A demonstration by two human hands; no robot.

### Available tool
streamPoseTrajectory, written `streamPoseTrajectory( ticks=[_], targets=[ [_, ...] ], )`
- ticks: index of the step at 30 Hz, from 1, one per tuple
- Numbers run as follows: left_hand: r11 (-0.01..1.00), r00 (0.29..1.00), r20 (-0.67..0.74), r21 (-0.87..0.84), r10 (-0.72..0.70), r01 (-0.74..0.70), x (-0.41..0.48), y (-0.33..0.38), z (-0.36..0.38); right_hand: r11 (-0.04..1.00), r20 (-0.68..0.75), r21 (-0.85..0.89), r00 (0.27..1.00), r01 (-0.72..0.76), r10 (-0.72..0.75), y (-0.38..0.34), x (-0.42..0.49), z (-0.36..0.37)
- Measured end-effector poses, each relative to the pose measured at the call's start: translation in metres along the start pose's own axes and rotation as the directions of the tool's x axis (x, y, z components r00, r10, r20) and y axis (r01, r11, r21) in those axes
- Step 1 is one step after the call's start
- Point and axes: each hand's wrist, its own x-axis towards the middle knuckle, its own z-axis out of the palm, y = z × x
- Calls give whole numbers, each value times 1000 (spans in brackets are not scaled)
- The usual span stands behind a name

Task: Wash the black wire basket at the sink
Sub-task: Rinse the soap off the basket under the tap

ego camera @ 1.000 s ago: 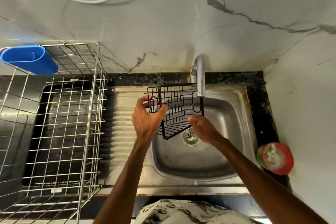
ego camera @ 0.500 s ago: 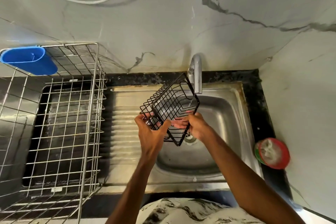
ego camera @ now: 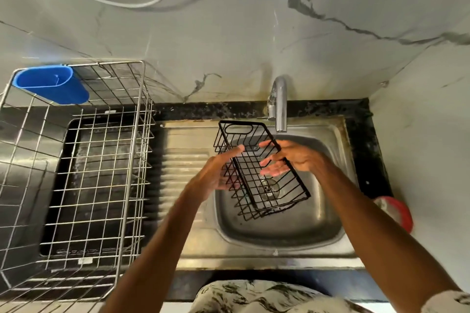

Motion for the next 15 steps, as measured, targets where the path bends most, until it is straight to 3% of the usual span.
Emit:
streamPoseTrajectory(
  ticks=[3,5,7,9,10,12,14,15],
  targets=[
    [999,995,-97,33,4,-1,11,17,15,999,-29,-53,1000,-5,3,-8,1,-4],
    [999,990,-143,51,2,5,22,21,18,952,-138,-305,988,19,-64,-2,10,-8],
    [997,985,-173,69,-14,27,32,23,19,714,-304,-701,903,4,-304,5,16,-12],
    [992,980,-200,121,-15,40,38,24,23,489,-380,-870,715,-62,-586,12,15,-11],
    [988,977,-214,149,-18,51,39,23,26,418,-334,-908,666,-37,-667,15,13,-10],
    [974,971,-239,214,-16,69,40,21,32,260,-101,-960,741,102,-664,18,13,-6],
    [962,967,-255,270,21,50,39,19,37,132,82,-978,872,164,-482,25,25,-7],
    [957,967,-254,288,35,41,37,20,39,87,91,-987,920,133,-381,27,34,-11]
  ],
)
